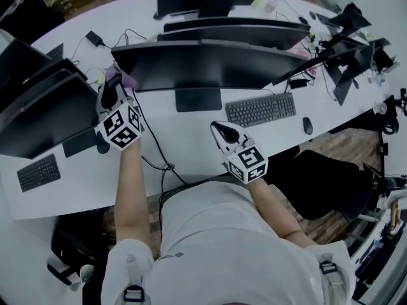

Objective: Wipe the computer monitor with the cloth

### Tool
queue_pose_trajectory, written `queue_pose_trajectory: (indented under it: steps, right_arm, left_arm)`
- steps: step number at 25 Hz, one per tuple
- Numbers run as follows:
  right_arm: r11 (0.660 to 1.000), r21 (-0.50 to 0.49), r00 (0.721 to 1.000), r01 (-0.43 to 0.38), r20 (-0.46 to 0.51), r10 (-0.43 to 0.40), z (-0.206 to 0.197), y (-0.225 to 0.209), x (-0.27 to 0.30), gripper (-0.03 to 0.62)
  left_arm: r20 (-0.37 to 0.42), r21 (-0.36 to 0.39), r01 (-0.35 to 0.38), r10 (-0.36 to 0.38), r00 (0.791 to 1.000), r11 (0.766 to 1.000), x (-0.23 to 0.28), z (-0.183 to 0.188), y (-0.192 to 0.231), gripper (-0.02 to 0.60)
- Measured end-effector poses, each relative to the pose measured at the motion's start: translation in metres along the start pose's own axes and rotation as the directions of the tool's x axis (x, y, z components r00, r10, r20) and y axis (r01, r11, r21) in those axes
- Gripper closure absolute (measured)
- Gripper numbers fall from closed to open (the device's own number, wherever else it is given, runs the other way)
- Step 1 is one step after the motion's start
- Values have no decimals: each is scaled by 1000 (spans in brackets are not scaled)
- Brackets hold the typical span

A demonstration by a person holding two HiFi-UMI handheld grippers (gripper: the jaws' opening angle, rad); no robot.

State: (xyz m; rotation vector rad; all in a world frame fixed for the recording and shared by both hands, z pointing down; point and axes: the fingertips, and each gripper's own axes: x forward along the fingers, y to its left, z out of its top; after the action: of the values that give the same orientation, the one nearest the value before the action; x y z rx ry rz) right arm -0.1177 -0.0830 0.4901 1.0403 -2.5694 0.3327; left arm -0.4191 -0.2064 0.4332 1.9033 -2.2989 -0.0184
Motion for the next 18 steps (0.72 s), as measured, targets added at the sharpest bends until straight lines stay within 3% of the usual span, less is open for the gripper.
queue_pose_trajectory:
  steps: [18]
  right_arm:
    - [999, -16, 998, -46, 44, 46, 15, -17, -10, 585]
  left_arm:
    - [172, 57, -48, 38, 984, 997, -18, 95, -15, 506]
